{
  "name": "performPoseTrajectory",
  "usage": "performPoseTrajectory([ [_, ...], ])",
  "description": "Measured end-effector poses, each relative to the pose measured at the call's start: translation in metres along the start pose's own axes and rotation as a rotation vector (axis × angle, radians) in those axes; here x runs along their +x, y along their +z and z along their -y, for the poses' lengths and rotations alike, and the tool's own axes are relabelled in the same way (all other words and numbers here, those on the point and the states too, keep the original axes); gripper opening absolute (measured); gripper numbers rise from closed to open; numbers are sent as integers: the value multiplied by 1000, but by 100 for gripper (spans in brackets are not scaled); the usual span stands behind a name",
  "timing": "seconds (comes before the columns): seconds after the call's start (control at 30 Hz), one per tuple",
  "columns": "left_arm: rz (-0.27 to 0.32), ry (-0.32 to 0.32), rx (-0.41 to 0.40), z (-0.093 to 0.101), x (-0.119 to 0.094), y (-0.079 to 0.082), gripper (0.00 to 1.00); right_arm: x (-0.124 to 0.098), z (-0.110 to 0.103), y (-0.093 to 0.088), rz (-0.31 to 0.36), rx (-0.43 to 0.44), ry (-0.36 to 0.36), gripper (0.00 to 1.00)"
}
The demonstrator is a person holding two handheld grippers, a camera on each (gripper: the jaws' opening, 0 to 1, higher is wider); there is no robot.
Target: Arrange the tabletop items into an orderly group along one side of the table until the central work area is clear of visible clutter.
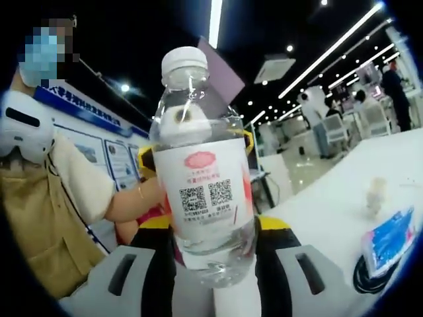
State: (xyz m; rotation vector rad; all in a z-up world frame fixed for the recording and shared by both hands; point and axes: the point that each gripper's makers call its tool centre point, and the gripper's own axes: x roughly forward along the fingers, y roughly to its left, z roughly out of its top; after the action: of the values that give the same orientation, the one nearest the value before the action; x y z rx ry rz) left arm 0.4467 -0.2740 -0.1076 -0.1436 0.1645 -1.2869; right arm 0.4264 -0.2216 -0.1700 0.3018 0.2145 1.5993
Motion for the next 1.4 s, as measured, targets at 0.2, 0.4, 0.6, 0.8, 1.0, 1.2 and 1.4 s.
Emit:
performPoseTrajectory([
  [0.2,8,17,-26,-4,1,1,35,-1,3,2,5,1,-20,43],
  [0.4,3,29,-16,-7,2,3,36,-2,6,3,8,4,-25,42],
  [0.6,33,103,-16,-20,0,6,36,-5,18,12,54,8,-92,41],
  [0.8,33,157,-72,-28,-1,3,41,-12,31,19,68,-30,-181,41],
  [1.0,58,303,-76,-42,-6,12,56,-18,45,22,55,-88,-280,41],
  [1.2,29,410,-60,-42,0,5,70,-19,48,22,62,-79,-305,41],
  [1.4,8,577,-112,-49,3,-6,74,-18,51,19,45,-89,-327,41],
])
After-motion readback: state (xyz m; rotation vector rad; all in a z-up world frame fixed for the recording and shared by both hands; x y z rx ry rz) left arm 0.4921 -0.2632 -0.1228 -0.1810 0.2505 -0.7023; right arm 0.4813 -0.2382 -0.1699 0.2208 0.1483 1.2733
